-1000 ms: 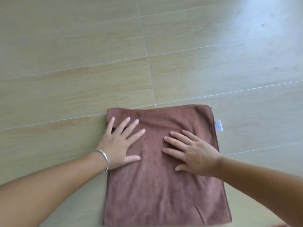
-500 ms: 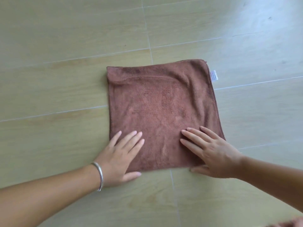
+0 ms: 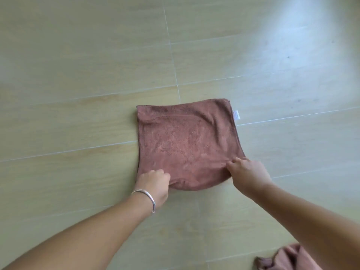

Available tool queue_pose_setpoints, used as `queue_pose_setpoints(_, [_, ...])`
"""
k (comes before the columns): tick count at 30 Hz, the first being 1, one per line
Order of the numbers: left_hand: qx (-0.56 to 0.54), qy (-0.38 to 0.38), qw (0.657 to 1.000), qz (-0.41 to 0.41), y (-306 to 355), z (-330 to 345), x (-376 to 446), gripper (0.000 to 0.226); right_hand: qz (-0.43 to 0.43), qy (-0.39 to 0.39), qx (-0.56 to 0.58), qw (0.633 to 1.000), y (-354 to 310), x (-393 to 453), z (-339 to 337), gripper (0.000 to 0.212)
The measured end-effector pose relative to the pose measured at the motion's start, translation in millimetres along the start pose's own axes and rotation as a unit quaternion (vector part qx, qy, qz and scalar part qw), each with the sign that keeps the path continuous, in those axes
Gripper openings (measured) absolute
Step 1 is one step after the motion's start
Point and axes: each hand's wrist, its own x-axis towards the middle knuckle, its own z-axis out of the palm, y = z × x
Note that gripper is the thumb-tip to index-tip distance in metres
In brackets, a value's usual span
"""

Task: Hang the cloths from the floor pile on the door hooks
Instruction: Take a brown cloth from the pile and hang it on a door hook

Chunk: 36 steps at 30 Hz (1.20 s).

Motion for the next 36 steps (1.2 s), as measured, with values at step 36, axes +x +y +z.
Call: queue_pose_setpoints(36, [-0.170, 0.355, 0.919, -0.011, -189, -842, -642, 0.031, 0.039, 0.344, 0.099, 0.933, -26, -384, -1002, 0.039])
